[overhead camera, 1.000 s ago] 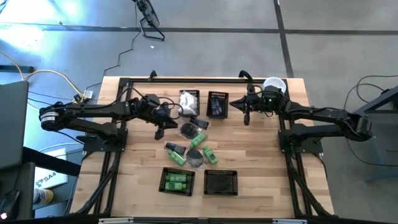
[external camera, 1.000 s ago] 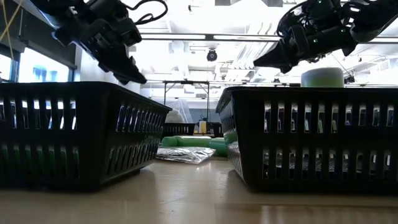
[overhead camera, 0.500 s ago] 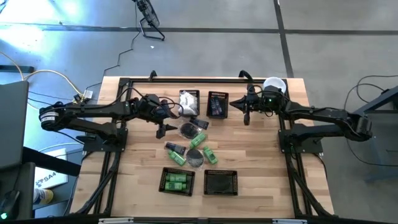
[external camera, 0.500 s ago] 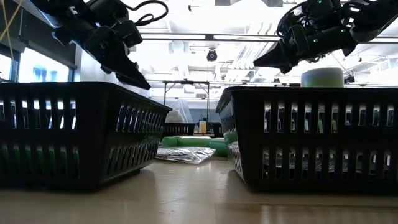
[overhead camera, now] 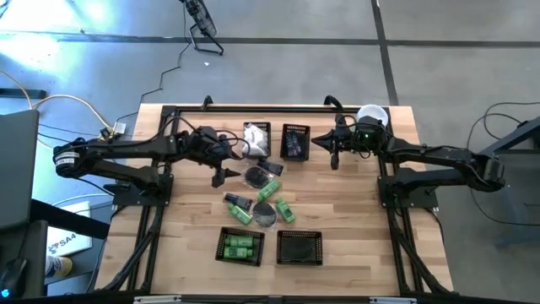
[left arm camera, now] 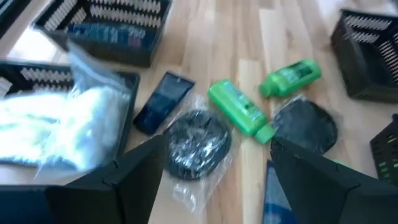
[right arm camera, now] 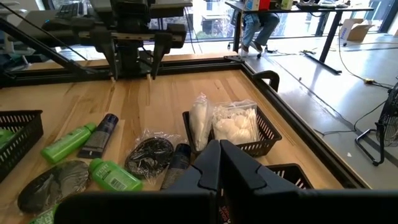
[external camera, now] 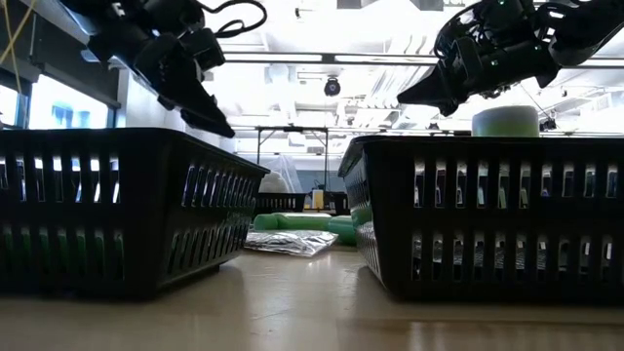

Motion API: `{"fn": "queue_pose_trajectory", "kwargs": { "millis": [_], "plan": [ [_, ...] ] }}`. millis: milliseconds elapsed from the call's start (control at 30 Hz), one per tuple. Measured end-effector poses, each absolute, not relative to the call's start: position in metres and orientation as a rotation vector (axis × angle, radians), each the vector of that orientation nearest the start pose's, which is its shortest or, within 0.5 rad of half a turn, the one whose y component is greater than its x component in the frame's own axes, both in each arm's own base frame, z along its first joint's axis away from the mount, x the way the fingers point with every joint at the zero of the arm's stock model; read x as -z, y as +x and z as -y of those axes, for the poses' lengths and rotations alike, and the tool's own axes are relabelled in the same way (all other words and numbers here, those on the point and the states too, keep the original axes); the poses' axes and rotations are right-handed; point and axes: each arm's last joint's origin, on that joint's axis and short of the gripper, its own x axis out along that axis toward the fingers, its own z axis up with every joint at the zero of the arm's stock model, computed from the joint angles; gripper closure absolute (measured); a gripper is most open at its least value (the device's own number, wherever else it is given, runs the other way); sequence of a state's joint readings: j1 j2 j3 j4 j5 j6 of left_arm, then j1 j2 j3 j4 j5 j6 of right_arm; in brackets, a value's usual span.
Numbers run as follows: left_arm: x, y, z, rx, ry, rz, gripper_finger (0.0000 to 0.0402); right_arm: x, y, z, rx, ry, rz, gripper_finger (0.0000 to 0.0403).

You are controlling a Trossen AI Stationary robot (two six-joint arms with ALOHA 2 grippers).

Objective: Pick & Place Travel size toiletries
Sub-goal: Put the blue shave cream into the top right black bin

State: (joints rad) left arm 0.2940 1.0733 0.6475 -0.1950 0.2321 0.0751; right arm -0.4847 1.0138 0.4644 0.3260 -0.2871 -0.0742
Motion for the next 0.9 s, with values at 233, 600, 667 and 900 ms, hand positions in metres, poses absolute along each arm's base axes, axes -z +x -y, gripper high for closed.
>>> {"fn": "queue_pose_trajectory", "kwargs": {
  "millis": [233,600,667,900],
  "plan": [
    [-0.225,0.213,-0.055,-0.047,-0.118,-0.723,0.0115,-0.23,0.193,0.092,0.188,0.011,-0.215,0.04],
    [-0.217,0.221,-0.011,0.093,-0.061,-0.804,0.0115,-0.23,0.193,0.092,0.188,0.011,-0.214,0.04],
    [-0.213,0.221,-0.007,0.074,-0.061,-0.84,0.0115,-0.23,0.193,0.092,0.188,0.013,-0.214,0.04],
    [-0.19,0.223,0.001,0.069,-0.06,-1.011,0.0115,-0.23,0.193,0.092,0.188,0.014,-0.214,0.04]
  ]
}}
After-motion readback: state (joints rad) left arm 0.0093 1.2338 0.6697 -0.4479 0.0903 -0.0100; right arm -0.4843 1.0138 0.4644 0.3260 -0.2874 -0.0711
